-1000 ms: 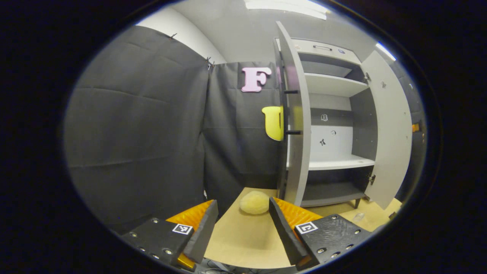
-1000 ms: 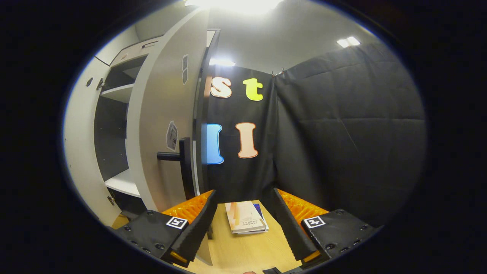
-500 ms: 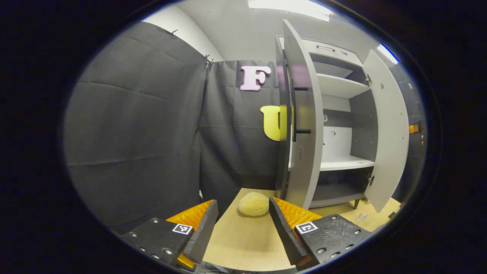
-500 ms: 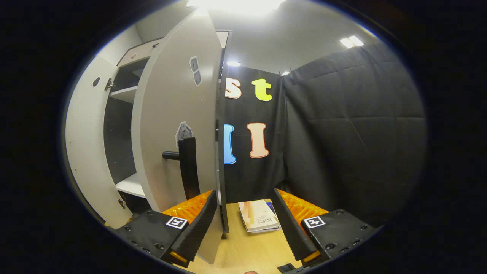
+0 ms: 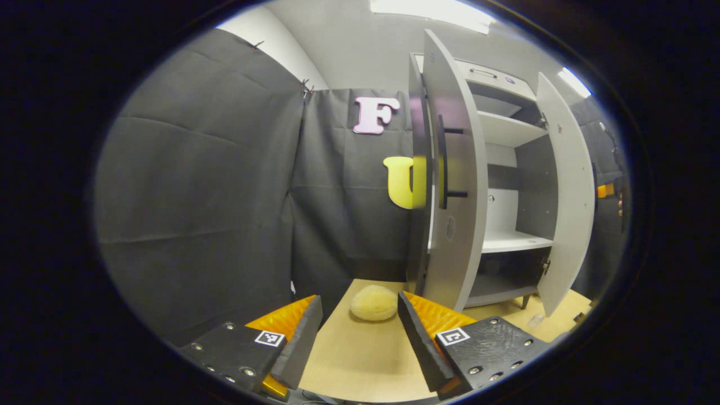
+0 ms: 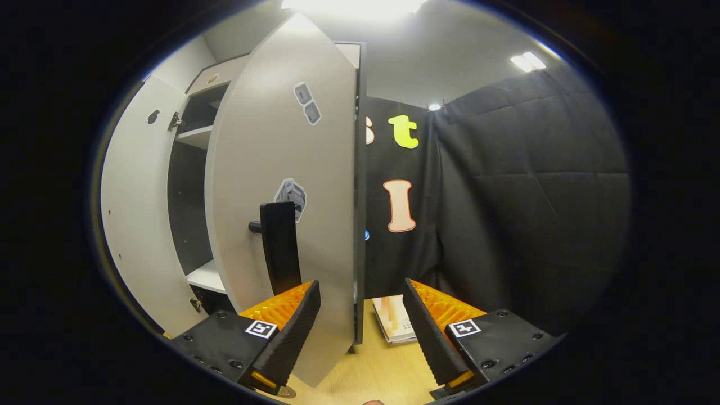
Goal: Grasp the bottle in the cabinet with the left hand and place it on the coaster, then close the right door with the right hand and the left door with the left hand.
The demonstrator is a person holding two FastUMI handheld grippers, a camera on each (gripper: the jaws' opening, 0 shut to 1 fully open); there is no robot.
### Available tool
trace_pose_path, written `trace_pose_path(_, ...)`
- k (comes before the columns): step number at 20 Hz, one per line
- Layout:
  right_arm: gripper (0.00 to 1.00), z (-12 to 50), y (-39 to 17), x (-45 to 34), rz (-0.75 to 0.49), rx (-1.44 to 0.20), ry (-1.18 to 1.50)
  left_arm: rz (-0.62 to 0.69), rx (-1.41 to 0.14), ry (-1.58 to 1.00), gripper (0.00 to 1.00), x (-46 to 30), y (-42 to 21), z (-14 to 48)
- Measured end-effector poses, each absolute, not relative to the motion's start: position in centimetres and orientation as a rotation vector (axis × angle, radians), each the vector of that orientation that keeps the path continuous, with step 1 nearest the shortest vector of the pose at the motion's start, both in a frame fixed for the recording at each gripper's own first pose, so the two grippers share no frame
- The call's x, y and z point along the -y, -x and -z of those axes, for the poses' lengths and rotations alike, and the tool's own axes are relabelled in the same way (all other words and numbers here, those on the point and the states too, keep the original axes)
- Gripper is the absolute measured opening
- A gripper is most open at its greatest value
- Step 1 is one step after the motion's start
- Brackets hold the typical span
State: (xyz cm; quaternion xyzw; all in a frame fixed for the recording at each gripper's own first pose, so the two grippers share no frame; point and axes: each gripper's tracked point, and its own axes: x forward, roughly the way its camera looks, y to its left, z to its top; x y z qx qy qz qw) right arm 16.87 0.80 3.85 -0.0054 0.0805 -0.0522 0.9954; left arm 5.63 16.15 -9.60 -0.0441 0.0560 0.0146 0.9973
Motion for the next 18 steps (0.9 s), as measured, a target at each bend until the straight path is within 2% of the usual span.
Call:
trace_pose_path(2,0.95,-3.7,-17.4,-2.4,0.077,-0.160,0.008,-0.039,-0.113,0.090,0.82,-16.9,-5.4,9.7)
trace_pose_path(3,0.92,-3.6,-17.7,-3.3,0.058,-0.160,0.002,-0.044,-0.114,0.090,0.82,-17.3,-5.3,9.7)
trace_pose_path(5,0.95,-3.7,-18.2,-4.9,0.024,-0.157,-0.010,-0.056,-0.114,0.091,0.82,-18.1,-5.0,9.7)
trace_pose_path(6,0.92,-3.9,-18.5,-5.8,0.008,-0.149,-0.013,-0.062,-0.113,0.089,0.82,-18.4,-4.9,9.8)
trace_pose_path(7,0.95,-3.9,-18.8,-6.4,-0.005,-0.146,-0.014,-0.069,-0.113,0.087,0.82,-18.9,-4.7,9.8)
trace_pose_path(8,0.92,-3.8,-19.1,-7.0,-0.012,-0.147,-0.013,-0.077,-0.115,0.087,0.82,-19.3,-4.5,9.8)
trace_pose_path(9,0.95,-3.8,-19.4,-7.5,-0.017,-0.146,-0.011,-0.084,-0.116,0.089,0.82,-19.7,-4.4,9.9)
trace_pose_path(18,0.95,-3.4,-19.6,-8.3,-0.004,-0.133,-0.020,-0.099,-0.146,0.082,0.83,-21.1,-4.3,10.2)
